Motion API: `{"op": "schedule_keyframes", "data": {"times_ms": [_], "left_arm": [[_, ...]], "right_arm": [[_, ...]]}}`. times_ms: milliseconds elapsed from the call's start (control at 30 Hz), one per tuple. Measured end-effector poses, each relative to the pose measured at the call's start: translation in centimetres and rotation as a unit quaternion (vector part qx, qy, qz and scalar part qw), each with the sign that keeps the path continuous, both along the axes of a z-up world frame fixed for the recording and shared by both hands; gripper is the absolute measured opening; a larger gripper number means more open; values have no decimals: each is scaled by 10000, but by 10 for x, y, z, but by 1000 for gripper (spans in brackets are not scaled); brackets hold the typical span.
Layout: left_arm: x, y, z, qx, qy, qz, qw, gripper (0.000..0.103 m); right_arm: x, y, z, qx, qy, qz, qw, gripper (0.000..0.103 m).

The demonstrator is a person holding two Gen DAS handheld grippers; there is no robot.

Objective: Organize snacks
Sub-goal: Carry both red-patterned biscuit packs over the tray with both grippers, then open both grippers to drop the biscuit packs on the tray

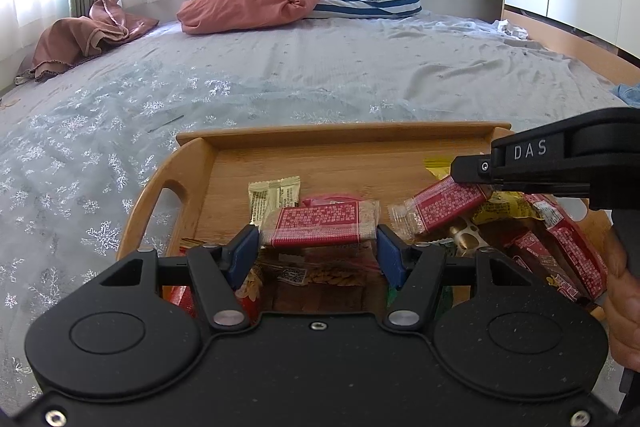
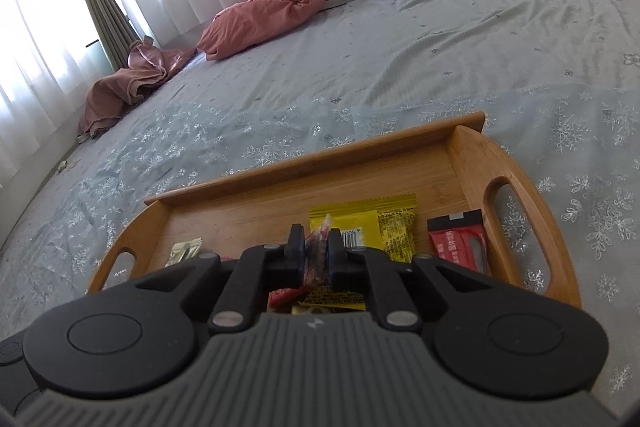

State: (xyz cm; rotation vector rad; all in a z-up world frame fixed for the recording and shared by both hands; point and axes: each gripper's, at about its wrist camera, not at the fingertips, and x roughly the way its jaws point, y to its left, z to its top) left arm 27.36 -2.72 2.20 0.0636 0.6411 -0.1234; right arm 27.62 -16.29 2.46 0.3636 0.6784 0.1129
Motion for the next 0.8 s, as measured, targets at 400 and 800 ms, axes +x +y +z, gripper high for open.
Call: {"op": "schedule_keyframes", "data": {"times_ms": [400, 800], "left_arm": [[2, 0, 0, -64, 19, 79, 9999, 63], [-10, 1, 13, -56, 0, 46, 10000, 77]], "right_arm": [[-1, 8, 0, -255, 18, 7, 9997, 29], [-12, 1, 5, -267, -51, -49, 9996, 56]]}}
